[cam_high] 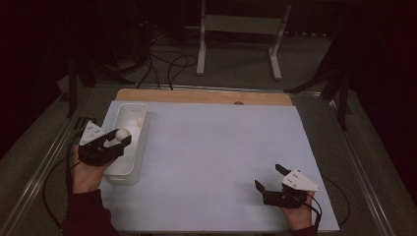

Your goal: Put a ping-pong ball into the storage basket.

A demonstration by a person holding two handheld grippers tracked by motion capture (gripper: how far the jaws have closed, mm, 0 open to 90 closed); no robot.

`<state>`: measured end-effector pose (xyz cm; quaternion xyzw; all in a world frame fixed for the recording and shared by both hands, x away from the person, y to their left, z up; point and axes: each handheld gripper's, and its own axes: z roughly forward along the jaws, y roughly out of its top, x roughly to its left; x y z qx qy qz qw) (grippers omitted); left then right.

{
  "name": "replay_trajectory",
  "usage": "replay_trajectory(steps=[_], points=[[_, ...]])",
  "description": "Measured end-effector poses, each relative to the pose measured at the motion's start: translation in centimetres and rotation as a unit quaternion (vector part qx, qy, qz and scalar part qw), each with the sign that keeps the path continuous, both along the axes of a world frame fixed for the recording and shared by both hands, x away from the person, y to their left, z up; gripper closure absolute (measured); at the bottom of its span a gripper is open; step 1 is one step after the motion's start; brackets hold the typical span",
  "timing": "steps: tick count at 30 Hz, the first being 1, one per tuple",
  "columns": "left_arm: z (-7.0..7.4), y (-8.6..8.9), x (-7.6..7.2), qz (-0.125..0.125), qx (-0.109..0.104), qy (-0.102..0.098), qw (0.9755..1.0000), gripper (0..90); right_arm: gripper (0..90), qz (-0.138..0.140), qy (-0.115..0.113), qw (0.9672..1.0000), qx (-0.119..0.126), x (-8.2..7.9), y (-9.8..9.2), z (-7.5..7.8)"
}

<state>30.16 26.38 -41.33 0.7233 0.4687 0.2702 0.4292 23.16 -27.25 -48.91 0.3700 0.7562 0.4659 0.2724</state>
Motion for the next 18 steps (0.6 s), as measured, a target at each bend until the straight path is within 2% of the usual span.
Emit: replay_trajectory(steps=[3, 5, 10, 18], points=[[0.07, -0.07, 0.19, -0.004, -0.012, 0.008, 0.9999, 13.9, 8.5, 0.000, 0.000, 1.0000, 0.000, 0.01, 0.00, 0.00], [0.09, -0.15, 0.24, -0.009, -0.017, 0.009, 0.9998, 6.9, 8.5, 0.000, 0.000, 1.0000, 0.000, 0.02, 0.01, -0.01], [0.12, -0.23, 0.19, -0.018, -0.026, 0.002, 0.9995, 1.9, 8.5, 0.000, 0.000, 1.0000, 0.000, 0.01, 0.01, -0.01], [0.09, -0.36, 0.09, -0.025, -0.032, -0.016, 0.9991, 1.0, 8.4, 0.000, 0.000, 1.0000, 0.000, 0.02, -0.01, 0.00]])
